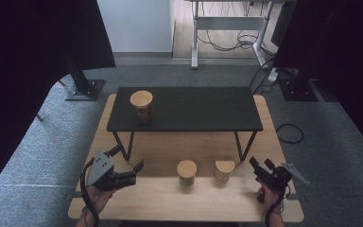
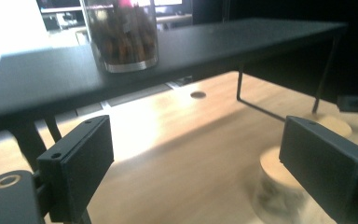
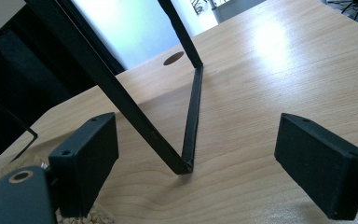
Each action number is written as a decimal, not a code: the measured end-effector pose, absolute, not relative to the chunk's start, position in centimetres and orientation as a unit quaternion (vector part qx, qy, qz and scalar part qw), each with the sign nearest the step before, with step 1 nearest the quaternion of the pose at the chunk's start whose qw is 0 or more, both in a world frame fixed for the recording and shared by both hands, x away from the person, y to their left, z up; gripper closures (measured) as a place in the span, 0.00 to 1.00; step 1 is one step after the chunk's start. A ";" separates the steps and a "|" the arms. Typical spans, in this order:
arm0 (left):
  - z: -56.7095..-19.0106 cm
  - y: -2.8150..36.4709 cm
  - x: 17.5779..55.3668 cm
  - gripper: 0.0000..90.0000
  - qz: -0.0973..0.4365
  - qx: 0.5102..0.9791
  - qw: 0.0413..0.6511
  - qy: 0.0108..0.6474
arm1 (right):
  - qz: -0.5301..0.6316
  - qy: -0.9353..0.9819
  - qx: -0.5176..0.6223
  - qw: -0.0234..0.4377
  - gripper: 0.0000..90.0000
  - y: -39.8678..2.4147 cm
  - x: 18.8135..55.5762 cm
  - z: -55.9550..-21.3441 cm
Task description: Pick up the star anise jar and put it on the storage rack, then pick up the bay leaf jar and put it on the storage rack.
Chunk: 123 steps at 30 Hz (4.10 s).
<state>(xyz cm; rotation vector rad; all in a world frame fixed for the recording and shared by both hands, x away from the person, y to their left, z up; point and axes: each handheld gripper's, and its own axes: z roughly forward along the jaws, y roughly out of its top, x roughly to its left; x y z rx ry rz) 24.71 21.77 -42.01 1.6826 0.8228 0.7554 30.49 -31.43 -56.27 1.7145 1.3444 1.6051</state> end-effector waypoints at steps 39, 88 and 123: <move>-53.3 23.4 26.6 0.10 0.250 0.744 0.450 0.426 | 0.578 0.487 0.618 0.217 0.14 -31.3 30.5 -56.2; -54.8 24.3 28.6 0.11 0.214 0.737 0.455 0.451 | 0.630 0.554 0.500 0.216 0.13 -28.1 23.9 -52.0; -54.8 24.1 28.8 0.10 0.212 0.743 0.449 0.449 | 0.635 0.657 0.387 0.124 0.11 -20.9 22.0 -51.2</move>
